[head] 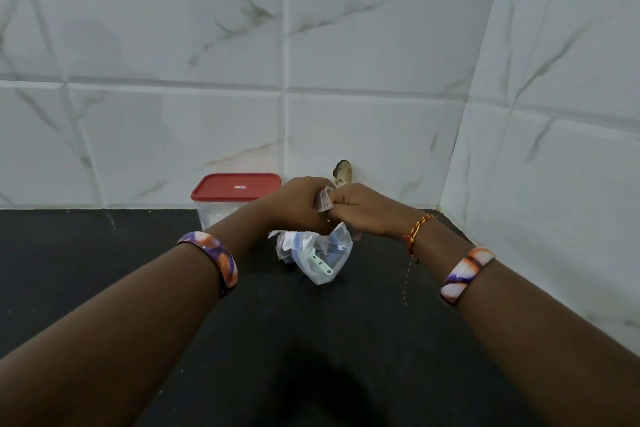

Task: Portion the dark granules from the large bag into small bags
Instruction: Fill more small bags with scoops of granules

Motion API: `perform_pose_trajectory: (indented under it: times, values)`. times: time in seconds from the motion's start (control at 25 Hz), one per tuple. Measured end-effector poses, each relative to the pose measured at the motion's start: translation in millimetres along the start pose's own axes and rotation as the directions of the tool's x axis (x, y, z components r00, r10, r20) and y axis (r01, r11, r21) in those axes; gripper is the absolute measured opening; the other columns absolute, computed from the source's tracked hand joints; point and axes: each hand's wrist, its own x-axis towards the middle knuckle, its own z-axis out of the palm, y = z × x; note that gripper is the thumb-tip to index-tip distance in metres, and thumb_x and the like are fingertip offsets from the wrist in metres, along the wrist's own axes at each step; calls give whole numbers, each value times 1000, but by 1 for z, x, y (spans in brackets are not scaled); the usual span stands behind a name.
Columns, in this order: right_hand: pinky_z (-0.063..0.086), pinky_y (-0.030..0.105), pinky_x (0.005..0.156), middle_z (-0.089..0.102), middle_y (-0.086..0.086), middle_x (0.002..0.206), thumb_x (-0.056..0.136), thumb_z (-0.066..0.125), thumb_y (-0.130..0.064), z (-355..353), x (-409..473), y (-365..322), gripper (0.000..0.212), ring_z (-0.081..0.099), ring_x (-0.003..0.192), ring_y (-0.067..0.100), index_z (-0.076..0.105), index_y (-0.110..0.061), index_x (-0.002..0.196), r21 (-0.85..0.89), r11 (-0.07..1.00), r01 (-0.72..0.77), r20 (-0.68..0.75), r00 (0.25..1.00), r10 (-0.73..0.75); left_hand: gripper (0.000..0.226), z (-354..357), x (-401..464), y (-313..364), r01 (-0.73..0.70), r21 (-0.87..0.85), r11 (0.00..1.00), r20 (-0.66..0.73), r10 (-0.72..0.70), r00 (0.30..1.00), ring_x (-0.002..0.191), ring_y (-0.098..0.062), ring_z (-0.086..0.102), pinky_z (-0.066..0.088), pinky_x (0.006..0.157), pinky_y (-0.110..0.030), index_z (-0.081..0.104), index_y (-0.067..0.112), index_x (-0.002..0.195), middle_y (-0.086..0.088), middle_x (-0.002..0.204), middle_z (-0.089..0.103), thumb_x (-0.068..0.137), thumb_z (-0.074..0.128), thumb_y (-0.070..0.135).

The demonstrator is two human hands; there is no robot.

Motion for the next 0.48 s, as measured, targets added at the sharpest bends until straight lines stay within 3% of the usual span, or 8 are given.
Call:
perform_pose_trajectory:
  times: [0.08,0.16,0.24,0.28,0.36,0.48]
  values:
    - [46,23,50,51,-3,82,96,37,-9,12,1,12,33,61,74,18,51,-26,72,132,990,-54,81,996,44,33,16,2,-9,-23,88,996,-9,24,1000,86,-19,61,44,71,-22,64,4,103,-7,100,68,72,72,10]
    - [48,21,49,58,-4,91,93,39,-2,28,2,26,27,66,80,16,59,-21,88,254,962,-96,85,993,77,27,32,3,-24,22,188,982,-60,-11,998,89,-20,62,47,76,-27,63,6,102,-8,101,68,77,68,14]
    - [49,16,50,66,-1,98,86,48,3,41,5,44,33,68,82,16,63,-14,109,406,903,-145,-97,975,200,35,47,3,-41,193,188,963,-218,-151,964,99,-22,61,47,80,-31,58,11,112,-8,108,65,79,66,20]
    - [48,14,54,69,2,101,85,52,1,47,5,53,32,67,85,17,65,-12,111,392,908,-149,-222,942,251,45,55,1,-50,293,133,947,-304,-243,921,104,-23,60,46,82,-32,55,12,119,-7,113,63,78,68,25]
    - [45,18,65,71,5,102,86,57,-12,66,7,71,26,66,91,19,67,-14,110,105,963,-248,-346,899,269,69,70,0,-62,443,-23,896,-345,-423,838,111,-25,57,46,85,-35,48,13,127,-8,122,58,71,74,43]
    - [42,27,74,67,8,107,92,50,-31,103,12,80,29,63,100,26,66,-17,111,-198,883,-425,-279,888,365,81,95,1,-68,553,-181,813,-251,-582,774,111,-27,56,47,82,-36,43,10,125,-9,124,52,63,78,49]
